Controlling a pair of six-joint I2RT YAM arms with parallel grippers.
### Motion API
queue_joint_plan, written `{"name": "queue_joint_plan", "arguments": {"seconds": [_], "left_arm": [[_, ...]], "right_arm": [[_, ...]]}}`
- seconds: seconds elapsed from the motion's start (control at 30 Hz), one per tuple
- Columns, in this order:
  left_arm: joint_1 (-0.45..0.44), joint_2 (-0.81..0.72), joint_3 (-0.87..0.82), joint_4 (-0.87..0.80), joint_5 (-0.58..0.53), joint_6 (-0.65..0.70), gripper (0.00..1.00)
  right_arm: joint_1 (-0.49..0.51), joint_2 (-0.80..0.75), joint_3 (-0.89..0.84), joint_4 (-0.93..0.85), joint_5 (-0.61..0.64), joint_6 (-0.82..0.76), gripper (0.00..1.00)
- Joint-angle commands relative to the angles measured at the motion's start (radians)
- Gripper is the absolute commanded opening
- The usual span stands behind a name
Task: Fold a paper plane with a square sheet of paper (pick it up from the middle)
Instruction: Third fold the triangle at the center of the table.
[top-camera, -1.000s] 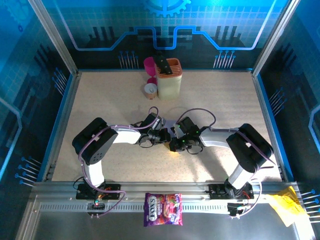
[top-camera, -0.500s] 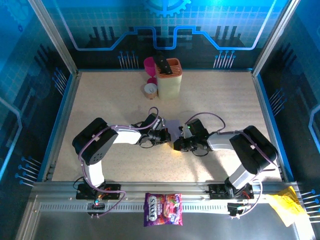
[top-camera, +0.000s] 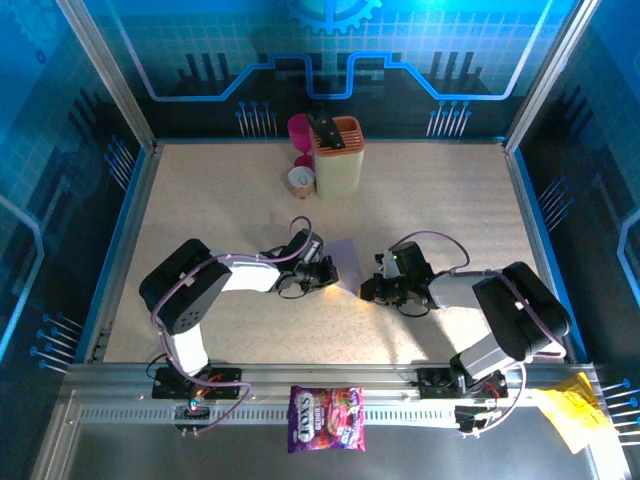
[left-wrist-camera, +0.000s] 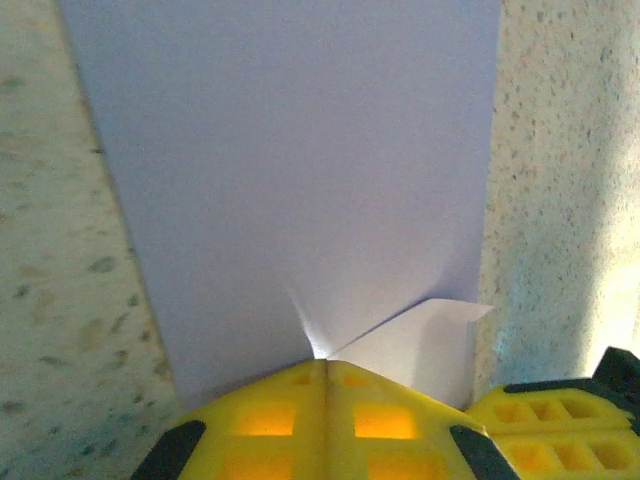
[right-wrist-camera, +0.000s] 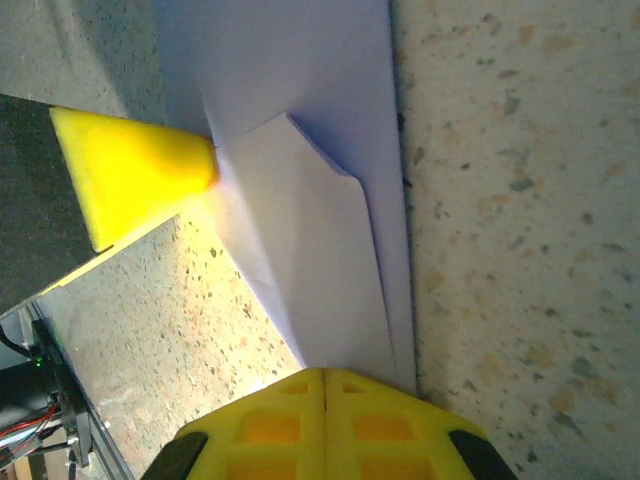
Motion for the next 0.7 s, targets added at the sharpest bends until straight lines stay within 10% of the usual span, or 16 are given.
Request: {"name": "queue_joint_plan", "arguments": {"seconds": [0.0,0.67], "left_arm": [[0.023,0.002,-0.057,-0.180,-0.182,-0.048,0.00],[-0.104,-0.241,-0.126,-0.218,-0.405,-0.155,0.02]], "right_arm": [[-0.025,0.012,-0.049,-0.201,0.090,-0.009,0.00],[-0.024,0.167,0.092,-0.270,0.090,-0.128,0.00]]}}
